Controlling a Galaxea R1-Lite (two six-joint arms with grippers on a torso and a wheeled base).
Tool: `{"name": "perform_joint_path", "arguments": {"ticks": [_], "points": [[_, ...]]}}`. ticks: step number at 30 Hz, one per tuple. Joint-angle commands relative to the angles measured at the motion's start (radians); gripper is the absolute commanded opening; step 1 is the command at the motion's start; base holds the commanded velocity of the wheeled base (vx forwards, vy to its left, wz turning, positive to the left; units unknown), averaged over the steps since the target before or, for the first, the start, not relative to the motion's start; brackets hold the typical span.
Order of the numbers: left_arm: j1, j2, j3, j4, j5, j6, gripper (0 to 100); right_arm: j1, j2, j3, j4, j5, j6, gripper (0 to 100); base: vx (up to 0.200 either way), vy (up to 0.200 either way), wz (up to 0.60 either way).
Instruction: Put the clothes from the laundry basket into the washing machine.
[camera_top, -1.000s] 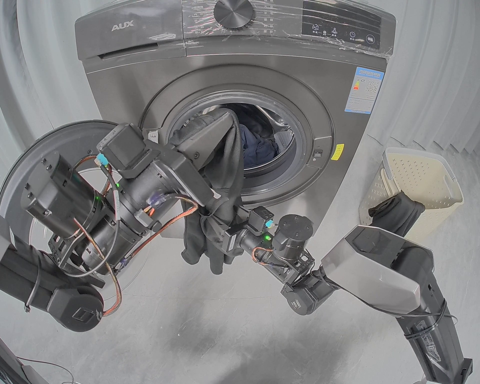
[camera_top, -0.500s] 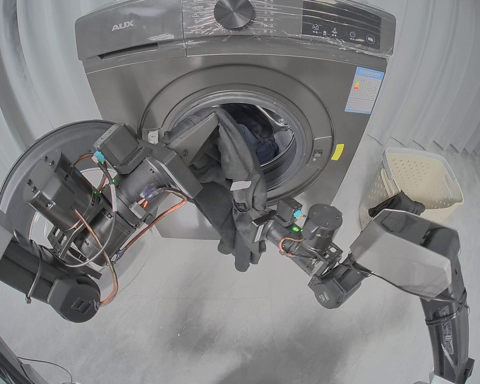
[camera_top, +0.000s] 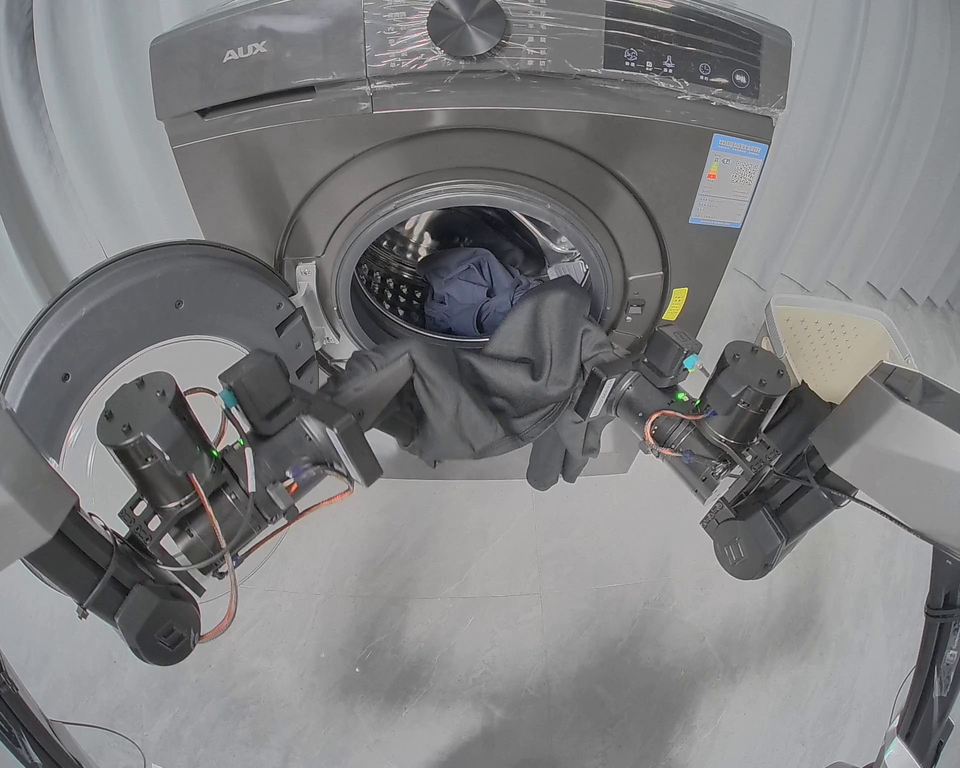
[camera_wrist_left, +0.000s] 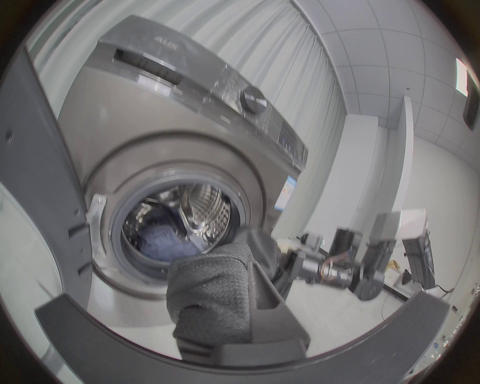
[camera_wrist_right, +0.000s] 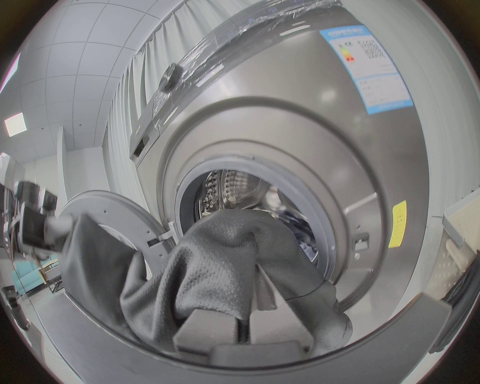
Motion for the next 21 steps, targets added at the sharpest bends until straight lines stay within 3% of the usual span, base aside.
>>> {"name": "perform_joint_path", "arguments": {"ticks": [1, 3, 4, 6, 12, 13, 21], "points": [[0.004, 0.067, 0.094, -0.007, -0.037, 0.016, 0, 0.012, -0.055, 0.0, 0.001, 0.0, 0.0, 0, 0.0, 0.0, 0.0], [0.006, 0.092, 0.111, -0.013, -0.042, 0.036, 0, 0.017, -0.055, -0.003, 0.001, 0.0, 0.0, 0, 0.0, 0.0, 0.0], [0.016, 0.13, 0.122, -0.019, -0.045, 0.081, 0, 0.02, -0.055, -0.008, 0.001, 0.0, 0.0, 0, 0.0, 0.0, 0.0], [0.03, 0.156, 0.122, -0.03, -0.045, 0.111, 0, 0.018, -0.053, -0.01, 0.001, 0.0, 0.0, 0, 0.0, 0.0, 0.0], [0.033, 0.202, 0.119, -0.036, -0.045, 0.121, 0, 0.012, -0.052, -0.006, -0.007, 0.001, 0.0, 0, 0.0, 0.0, 0.0], [0.03, 0.21, 0.125, -0.036, -0.045, 0.122, 100, 0.009, -0.052, -0.008, -0.004, 0.001, 0.0, 0, 0.0, 0.0, 0.0], [-0.019, 0.218, 0.294, -0.036, -0.063, 0.133, 100, -0.022, -0.044, -0.069, 0.01, 0.0, 0.0, 0, 0.0, 0.0, 0.0]]}}
